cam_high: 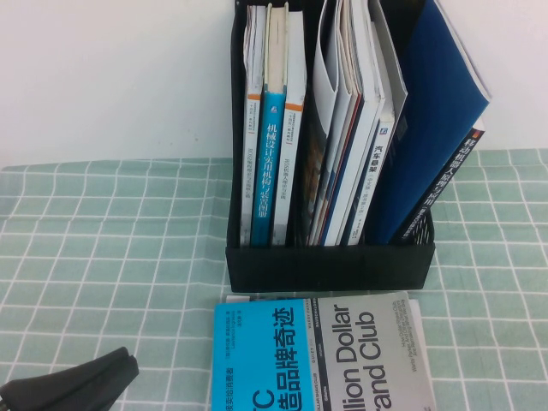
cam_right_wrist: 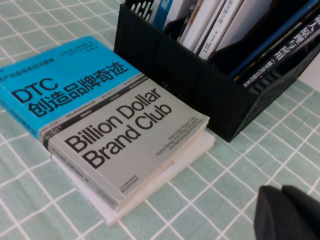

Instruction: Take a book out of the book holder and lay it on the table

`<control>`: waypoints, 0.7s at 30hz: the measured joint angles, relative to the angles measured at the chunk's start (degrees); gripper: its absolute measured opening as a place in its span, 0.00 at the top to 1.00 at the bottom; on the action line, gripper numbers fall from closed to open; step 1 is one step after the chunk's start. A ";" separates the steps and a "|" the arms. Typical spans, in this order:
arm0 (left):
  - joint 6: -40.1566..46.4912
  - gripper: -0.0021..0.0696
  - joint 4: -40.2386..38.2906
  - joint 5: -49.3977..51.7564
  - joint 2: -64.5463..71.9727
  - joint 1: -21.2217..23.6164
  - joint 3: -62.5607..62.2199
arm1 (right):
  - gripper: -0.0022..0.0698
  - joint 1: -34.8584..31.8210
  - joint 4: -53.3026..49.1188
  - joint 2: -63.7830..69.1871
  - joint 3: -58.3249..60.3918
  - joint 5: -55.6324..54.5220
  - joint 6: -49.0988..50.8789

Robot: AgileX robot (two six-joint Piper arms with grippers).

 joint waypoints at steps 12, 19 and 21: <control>-0.10 0.97 0.00 0.00 0.00 1.85 0.00 | 0.97 0.00 0.13 0.00 0.00 0.00 0.33; -0.25 0.97 0.00 2.87 -3.28 14.58 0.00 | 0.97 0.00 0.15 0.00 0.00 0.00 0.47; -1.05 0.97 0.00 6.48 -5.82 18.93 0.00 | 0.97 0.00 0.15 0.00 0.00 0.00 0.47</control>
